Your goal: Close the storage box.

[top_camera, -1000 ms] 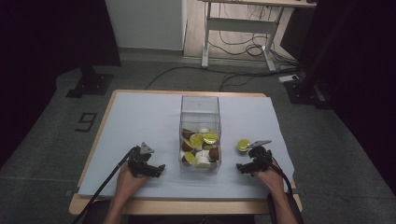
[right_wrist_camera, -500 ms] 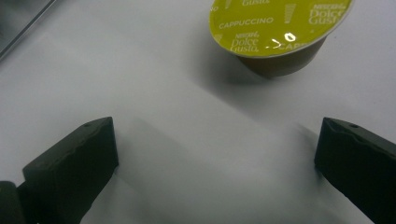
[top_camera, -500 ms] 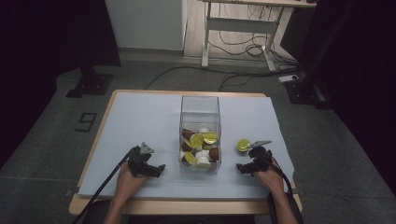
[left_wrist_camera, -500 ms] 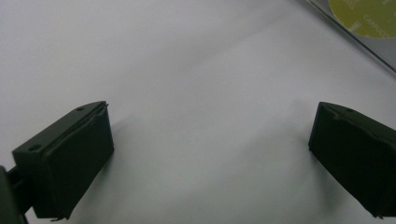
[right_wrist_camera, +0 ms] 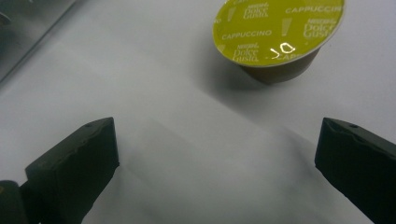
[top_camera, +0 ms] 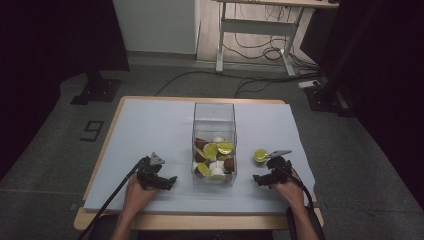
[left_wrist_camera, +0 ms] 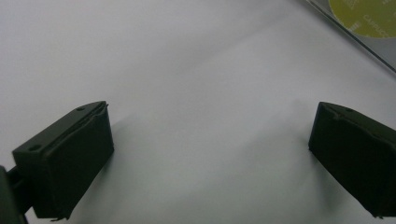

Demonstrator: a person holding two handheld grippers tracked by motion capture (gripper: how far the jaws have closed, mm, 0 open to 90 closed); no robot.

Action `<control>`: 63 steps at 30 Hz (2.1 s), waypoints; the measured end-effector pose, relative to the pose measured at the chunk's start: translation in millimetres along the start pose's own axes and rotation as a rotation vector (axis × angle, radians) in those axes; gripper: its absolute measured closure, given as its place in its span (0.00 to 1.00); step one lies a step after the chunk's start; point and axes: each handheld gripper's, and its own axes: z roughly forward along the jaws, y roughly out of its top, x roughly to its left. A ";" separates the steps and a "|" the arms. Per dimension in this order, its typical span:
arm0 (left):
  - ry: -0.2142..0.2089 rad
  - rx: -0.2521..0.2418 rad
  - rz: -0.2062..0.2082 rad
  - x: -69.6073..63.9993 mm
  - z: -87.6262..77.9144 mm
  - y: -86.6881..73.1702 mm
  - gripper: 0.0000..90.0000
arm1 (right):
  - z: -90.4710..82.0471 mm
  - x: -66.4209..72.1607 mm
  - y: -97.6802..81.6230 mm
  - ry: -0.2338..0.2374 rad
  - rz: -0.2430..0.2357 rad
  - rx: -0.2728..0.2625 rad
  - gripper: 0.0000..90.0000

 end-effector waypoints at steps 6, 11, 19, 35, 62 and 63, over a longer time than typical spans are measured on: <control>0.002 -0.004 0.009 -1.0 -0.9 -0.1 0.00 | -6.4 1.8 0.8 0.005 -0.004 -0.026 0.01; -0.008 -0.007 0.017 -3.5 -3.3 -0.1 0.06 | -14.0 4.6 1.9 -0.001 -0.014 -0.055 0.02; -0.081 -0.036 0.054 -15.3 -12.0 7.9 0.00 | -26.3 11.5 4.9 0.014 -0.053 -0.091 0.05; -0.201 -0.159 0.177 -42.5 -34.0 21.5 0.23 | -39.8 35.9 13.4 0.150 -0.183 -0.125 0.19; -0.249 -0.188 0.241 -56.9 -30.4 33.9 0.47 | -45.4 63.4 24.8 0.356 -0.256 -0.207 0.66; -0.249 -0.189 0.243 -57.4 -30.2 34.0 0.48 | -45.2 64.9 25.2 0.355 -0.263 -0.207 0.67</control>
